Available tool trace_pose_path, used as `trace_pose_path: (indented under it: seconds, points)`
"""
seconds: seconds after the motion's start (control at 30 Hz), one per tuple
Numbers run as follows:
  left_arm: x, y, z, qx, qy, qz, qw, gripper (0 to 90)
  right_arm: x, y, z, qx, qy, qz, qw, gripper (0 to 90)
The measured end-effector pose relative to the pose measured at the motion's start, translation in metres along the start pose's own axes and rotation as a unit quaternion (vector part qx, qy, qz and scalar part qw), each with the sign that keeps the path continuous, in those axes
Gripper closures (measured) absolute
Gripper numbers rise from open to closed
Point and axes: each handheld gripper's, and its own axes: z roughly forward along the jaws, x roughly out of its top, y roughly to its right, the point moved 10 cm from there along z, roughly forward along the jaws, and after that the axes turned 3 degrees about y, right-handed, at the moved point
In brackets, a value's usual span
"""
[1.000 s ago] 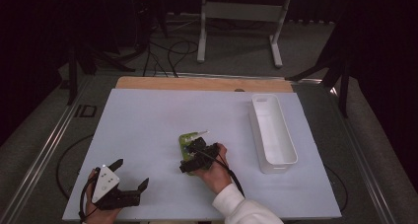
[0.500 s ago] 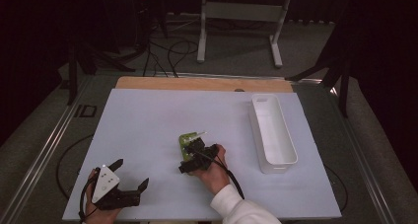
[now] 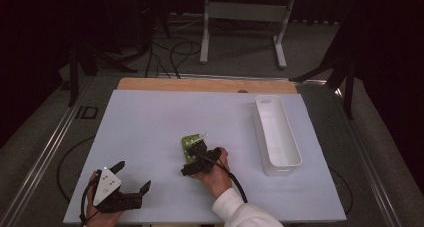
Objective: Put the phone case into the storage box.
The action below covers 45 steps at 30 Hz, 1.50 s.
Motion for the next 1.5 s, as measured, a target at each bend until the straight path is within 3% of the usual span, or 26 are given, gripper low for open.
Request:
trace_pose_path:
  seconds: [0.43, 0.73, 1.2, 1.5]
  points:
    - [0.000, 0.000, 0.000, 0.000, -0.001, 0.000, 1.0000, 0.2, -0.005, -0.001, 0.004, -0.001, -0.017, 0.017, 0.9997, 7.7]
    - [-0.001, 0.000, 0.000, 0.001, -0.001, -0.001, 1.0000, 0.2, -0.006, -0.001, 0.004, 0.000, -0.017, 0.016, 0.9997, 8.3]
    - [-0.001, -0.001, -0.001, 0.002, -0.001, -0.001, 1.0000, 0.2, -0.007, 0.000, -0.001, 0.002, -0.023, 0.014, 0.9996, 15.7]
    - [-0.001, -0.002, -0.001, 0.003, -0.002, -0.001, 1.0000, 0.2, -0.001, 0.004, -0.011, 0.003, 0.006, 0.012, 0.9999, 15.9]
